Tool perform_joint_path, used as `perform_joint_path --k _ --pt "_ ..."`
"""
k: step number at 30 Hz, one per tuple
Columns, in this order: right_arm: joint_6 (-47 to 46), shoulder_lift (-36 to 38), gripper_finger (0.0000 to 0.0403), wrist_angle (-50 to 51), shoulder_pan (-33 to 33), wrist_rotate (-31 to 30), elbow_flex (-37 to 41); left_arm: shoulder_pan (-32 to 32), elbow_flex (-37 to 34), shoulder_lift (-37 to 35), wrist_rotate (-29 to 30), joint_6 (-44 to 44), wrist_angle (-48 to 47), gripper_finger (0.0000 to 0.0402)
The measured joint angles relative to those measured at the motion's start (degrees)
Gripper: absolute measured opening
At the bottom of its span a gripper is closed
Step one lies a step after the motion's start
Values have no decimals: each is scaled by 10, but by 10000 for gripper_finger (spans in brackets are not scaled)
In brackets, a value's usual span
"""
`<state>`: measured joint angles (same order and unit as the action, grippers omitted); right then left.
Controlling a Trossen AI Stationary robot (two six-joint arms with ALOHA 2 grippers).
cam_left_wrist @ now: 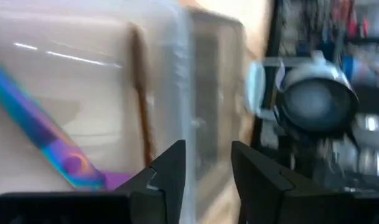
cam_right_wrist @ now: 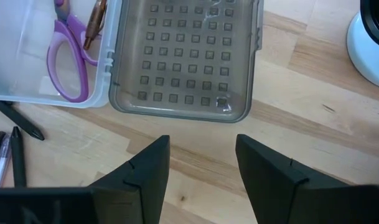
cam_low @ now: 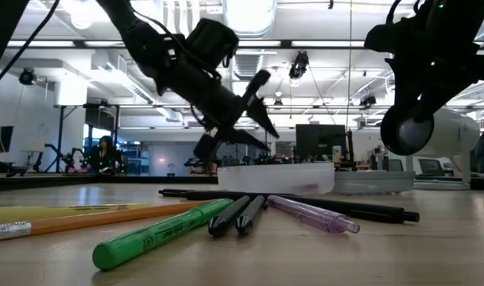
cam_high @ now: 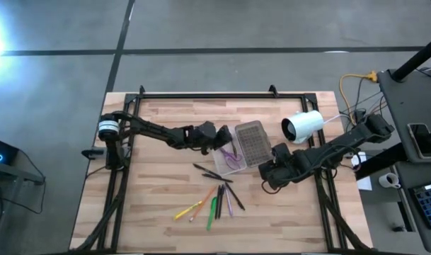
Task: Pick & place school supplies into a supply box
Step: Put the brown pen into the supply box
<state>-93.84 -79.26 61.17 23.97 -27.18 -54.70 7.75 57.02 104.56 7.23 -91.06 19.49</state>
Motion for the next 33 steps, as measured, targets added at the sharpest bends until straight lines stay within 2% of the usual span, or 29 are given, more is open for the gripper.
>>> perform_joint_path --k 8,11,14,19,23,25,29,33 --pt "0 0 176 -1 0 -11 1 -3 1 -8 -155 275 -54 113" --pt "0 0 176 -2 0 -14 1 -5 12 -8 -160 359 -124 113" --pt "0 0 176 -2 0 -15 1 -5 42 -8 -138 411 -219 111" --pt "0 0 176 -2 0 -15 1 -4 126 1 -111 601 -338 93" --pt "-3 0 176 -3 0 -15 1 -8 190 19 -114 738 -381 79" --pt "-3 0 176 -3 0 -15 1 -11 212 30 -119 770 -404 74" --pt "-10 0 176 -3 0 -15 1 -17 230 53 -186 801 -411 68" --pt "-16 0 176 -3 0 -15 1 -30 231 80 -190 838 -411 65"
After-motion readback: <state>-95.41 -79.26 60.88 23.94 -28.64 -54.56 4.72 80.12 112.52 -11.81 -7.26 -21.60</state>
